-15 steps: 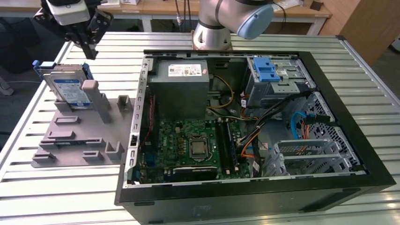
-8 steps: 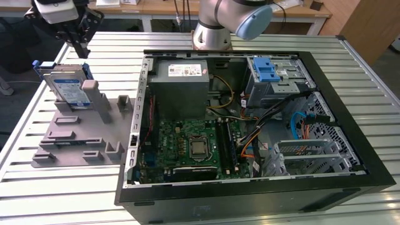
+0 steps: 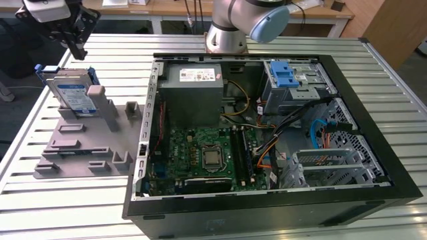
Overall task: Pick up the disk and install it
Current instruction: 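Reach for the disk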
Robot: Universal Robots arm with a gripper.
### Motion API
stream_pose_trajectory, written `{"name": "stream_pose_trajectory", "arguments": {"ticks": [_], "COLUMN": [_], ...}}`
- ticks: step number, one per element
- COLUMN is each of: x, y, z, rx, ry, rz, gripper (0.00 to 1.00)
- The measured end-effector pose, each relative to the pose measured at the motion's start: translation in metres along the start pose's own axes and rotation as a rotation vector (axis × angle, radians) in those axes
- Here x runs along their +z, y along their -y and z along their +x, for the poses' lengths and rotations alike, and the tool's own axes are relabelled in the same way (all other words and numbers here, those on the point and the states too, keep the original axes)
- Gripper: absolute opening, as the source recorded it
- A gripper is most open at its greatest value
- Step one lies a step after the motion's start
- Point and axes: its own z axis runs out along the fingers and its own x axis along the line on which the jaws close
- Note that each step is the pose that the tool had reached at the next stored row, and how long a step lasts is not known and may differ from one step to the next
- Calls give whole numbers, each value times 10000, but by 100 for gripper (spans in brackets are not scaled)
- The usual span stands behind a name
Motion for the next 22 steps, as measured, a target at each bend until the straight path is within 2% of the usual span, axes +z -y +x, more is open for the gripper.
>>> {"name": "stream_pose_trajectory", "arguments": {"ticks": [9,16,19,22], "x": [29,51,58,71], "y": [-87,-115,-113,-110], "z": [268,460,508,530], "rx": [-1,-1,-13,-284], "ry": [1,1,-1,-10], "rz": [-1,-1,0,3], "gripper": [11,11,11,11]}}
